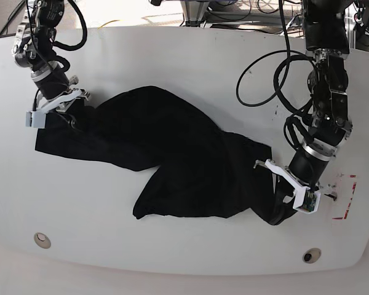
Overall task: Layout the t-shirt on the table in an organized manner, then fold the t-shirt properly
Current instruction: 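Lift the t-shirt with both grippers and stretch it apart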
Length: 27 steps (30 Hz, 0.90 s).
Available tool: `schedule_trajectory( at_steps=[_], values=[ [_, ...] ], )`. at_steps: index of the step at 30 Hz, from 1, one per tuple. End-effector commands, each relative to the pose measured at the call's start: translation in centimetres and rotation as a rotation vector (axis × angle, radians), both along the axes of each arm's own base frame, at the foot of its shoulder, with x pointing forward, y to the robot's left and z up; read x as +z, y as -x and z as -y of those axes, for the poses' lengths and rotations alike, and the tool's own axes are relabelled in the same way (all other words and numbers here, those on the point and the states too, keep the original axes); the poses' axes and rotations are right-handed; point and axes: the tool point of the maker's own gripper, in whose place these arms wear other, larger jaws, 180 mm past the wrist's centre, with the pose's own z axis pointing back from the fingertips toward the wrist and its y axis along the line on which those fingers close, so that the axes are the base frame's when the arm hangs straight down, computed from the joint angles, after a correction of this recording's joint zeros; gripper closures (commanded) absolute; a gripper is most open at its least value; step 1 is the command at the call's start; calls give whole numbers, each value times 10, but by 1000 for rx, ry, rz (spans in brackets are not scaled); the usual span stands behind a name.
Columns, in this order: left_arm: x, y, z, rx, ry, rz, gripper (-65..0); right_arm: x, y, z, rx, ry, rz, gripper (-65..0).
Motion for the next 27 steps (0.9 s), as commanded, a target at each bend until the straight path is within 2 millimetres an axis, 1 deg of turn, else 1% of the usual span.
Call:
schedule_trajectory(
  at_steps=[1,4,6,10,11,12,14,16,21,22,23,25,26,27],
  values=[
    [35,-9,-1,3,-15,92,0,27,-20,11,14,43,94,0],
    [49,-17,-4,17,-34,98,0,36,-29,18,19,67,116,0],
    [60,-22,-6,26,-40,109,0,46,-36,22,27,92,141,0],
    [87,-30,-19,65,-38,158,0,63,-49,31,35,134,182,0],
    [92,-31,-21,71,-37,167,-1,65,-51,34,34,142,184,0],
    [103,-33,-24,81,-35,190,-3,69,-56,40,34,159,190,0],
    [120,-35,-29,94,-32,221,-3,77,-62,46,32,178,206,0],
    [132,-37,-33,107,-29,246,-3,86,-68,52,31,199,224,0],
    [172,-38,-45,139,-14,336,-3,111,-87,71,13,245,270,0],
    [177,-38,-45,139,-13,345,-3,114,-89,74,10,252,274,0],
    [187,-38,-46,141,-12,368,-3,123,-95,80,4,265,291,0],
    [196,-37,-47,145,-13,386,-3,135,-100,85,0,264,313,0],
    [204,-38,-48,152,-18,399,-4,144,-105,91,-7,261,328,0],
    [208,-38,-49,158,-22,405,-4,147,-107,94,-12,258,333,0]
  ],
)
